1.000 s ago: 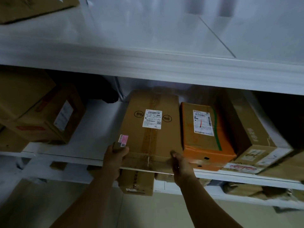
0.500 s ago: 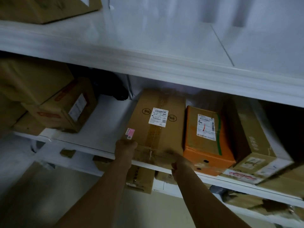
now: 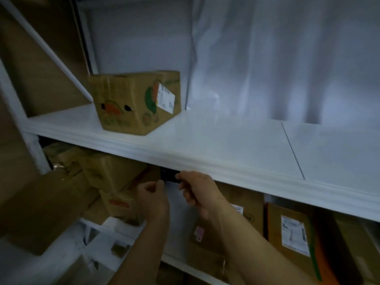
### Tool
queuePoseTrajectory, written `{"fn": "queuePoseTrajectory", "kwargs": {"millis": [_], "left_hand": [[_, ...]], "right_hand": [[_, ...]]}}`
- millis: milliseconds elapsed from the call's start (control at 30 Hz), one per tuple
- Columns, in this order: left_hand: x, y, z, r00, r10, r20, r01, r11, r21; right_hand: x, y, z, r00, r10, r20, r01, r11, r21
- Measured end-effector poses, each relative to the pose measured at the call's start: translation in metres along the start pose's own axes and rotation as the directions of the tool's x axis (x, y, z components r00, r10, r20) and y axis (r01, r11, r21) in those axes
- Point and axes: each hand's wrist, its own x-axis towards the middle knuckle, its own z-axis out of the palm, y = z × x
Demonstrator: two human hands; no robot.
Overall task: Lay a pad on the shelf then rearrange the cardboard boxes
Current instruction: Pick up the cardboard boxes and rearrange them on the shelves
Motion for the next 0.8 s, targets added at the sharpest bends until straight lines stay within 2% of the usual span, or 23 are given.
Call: {"fn": "queuePoseTrajectory", "kwargs": {"millis": [67, 133, 233, 300, 400, 600, 667, 800], "left_hand": [[0.023, 0.041, -0.001, 0.988, 0.154, -0.013, -0.154, 0.988, -0.014], [0.045, 0.077, -0.001, 0.969, 0.246, -0.019, -0.246, 0.969, -0.015], [0.083, 0.115, -0.001, 0.946, 0.317, -0.07, -0.317, 0.948, 0.018], [0.112, 0.13, -0.002, 0.936, 0.332, -0.119, -0.33, 0.943, 0.03], [0.148, 0.147, -0.007, 0.964, 0.23, -0.131, -0.232, 0.973, 0.002], [0.212, 0.155, -0.009, 0.995, 0.044, 0.09, -0.03, 0.989, -0.147], [0.228, 0.147, -0.004, 0.993, 0.017, 0.113, -0.001, 0.99, -0.14], [0.201, 0.164, -0.008, 0.991, -0.076, 0.111, 0.095, 0.981, -0.171]], "right_hand": [[0.01, -0.036, 0.021, 0.994, -0.111, 0.015, 0.111, 0.994, -0.019], [0.024, -0.064, 0.036, 0.979, -0.202, 0.01, 0.202, 0.979, -0.026], [0.05, -0.09, 0.055, 0.969, -0.249, 0.005, 0.249, 0.968, -0.02], [0.067, -0.101, 0.066, 0.961, -0.277, 0.022, 0.278, 0.956, -0.098], [0.083, -0.111, 0.082, 0.95, -0.304, 0.078, 0.313, 0.936, -0.161], [0.111, -0.12, 0.108, 0.946, -0.297, 0.133, 0.322, 0.914, -0.246], [0.118, -0.118, 0.112, 0.951, -0.273, 0.143, 0.302, 0.918, -0.258], [0.13, -0.112, 0.113, 0.956, -0.281, 0.088, 0.294, 0.916, -0.274]]}}
